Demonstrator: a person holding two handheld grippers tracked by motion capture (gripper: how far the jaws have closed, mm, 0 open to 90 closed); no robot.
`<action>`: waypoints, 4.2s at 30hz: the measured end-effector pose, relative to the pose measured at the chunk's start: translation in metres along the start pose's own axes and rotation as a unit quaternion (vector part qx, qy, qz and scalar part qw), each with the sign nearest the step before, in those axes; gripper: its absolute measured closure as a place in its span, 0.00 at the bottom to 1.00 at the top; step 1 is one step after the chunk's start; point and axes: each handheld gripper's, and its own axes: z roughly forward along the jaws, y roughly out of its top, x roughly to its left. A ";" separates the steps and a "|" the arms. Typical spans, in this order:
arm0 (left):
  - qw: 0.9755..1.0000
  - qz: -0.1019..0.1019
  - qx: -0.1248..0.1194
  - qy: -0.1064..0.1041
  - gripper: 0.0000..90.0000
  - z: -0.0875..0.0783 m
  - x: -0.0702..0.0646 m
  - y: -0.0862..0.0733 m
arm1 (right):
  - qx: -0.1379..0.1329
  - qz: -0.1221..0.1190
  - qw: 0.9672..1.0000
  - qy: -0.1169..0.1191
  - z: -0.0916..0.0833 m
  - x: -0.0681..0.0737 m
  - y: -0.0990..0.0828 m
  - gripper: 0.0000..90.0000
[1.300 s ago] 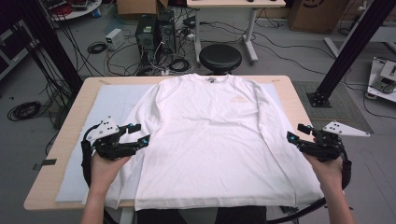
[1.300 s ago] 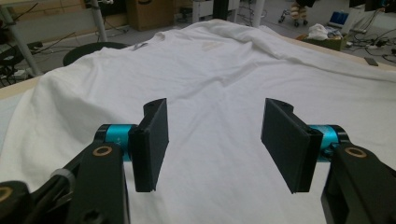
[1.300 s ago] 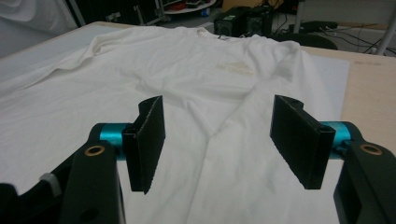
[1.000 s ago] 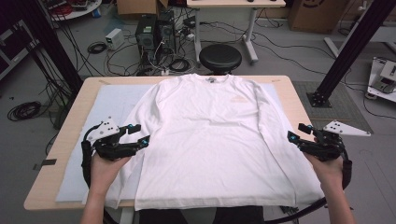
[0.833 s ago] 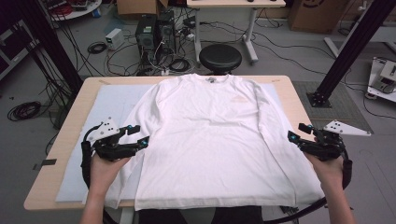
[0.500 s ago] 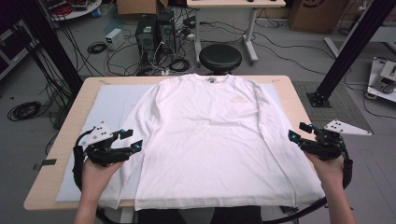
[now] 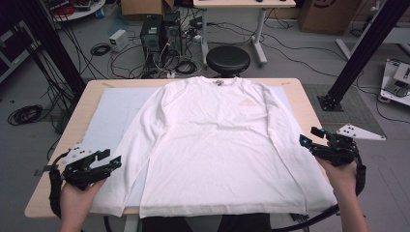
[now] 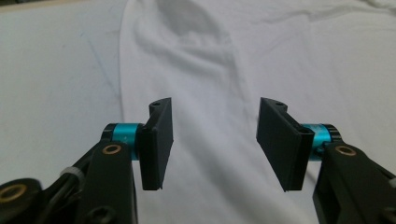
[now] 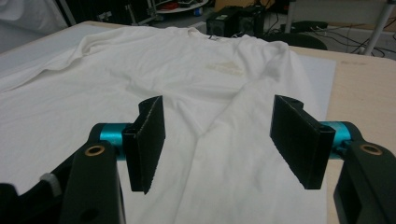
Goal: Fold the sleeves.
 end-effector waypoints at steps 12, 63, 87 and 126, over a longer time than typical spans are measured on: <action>0.998 -0.036 0.044 0.036 0.58 -0.007 0.013 -0.032 | 0.000 -0.002 1.000 -0.001 0.000 0.000 0.001 0.40; 0.980 0.033 -0.060 -0.188 0.97 0.041 -0.161 0.070 | -0.010 -0.002 1.000 -0.003 -0.005 -0.002 0.005 0.41; 0.971 0.124 -0.016 -0.203 0.70 0.104 -0.218 0.055 | -0.009 0.003 1.000 -0.004 -0.006 -0.004 0.004 0.41; 0.946 0.158 0.058 -0.277 0.71 0.139 -0.245 0.041 | -0.004 0.000 1.000 -0.003 -0.005 -0.003 0.003 0.41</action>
